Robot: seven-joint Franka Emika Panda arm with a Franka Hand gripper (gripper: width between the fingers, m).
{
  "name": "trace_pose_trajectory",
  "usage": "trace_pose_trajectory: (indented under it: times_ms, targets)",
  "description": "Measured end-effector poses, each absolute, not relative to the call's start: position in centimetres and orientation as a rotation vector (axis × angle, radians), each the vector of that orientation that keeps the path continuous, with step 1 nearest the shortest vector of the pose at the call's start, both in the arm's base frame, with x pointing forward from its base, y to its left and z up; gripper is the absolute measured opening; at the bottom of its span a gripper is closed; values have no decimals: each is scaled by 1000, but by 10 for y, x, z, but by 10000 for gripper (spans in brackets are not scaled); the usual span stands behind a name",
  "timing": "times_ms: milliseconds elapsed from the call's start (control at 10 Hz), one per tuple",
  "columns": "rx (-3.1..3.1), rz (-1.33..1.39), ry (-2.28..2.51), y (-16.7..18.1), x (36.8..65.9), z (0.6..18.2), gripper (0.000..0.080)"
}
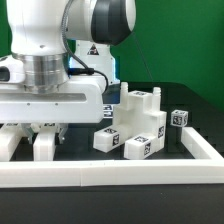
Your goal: Assemble chair
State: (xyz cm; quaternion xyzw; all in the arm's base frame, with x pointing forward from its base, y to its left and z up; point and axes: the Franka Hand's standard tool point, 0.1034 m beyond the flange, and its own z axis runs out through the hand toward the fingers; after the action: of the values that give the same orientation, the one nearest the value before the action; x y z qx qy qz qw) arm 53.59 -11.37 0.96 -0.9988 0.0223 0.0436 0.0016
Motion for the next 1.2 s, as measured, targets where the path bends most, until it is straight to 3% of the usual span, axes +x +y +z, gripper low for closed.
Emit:
trace_pose_trajectory:
  times_ms: [200, 700, 800, 1200]
  targets:
    - [-3132, 132, 95, -108, 538, 15, 287]
    - [-3071, 123, 139, -95, 543, 77, 289]
    - [-3070, 110, 141, -92, 546, 83, 289]
    - [-3070, 128, 143, -93, 542, 78, 289]
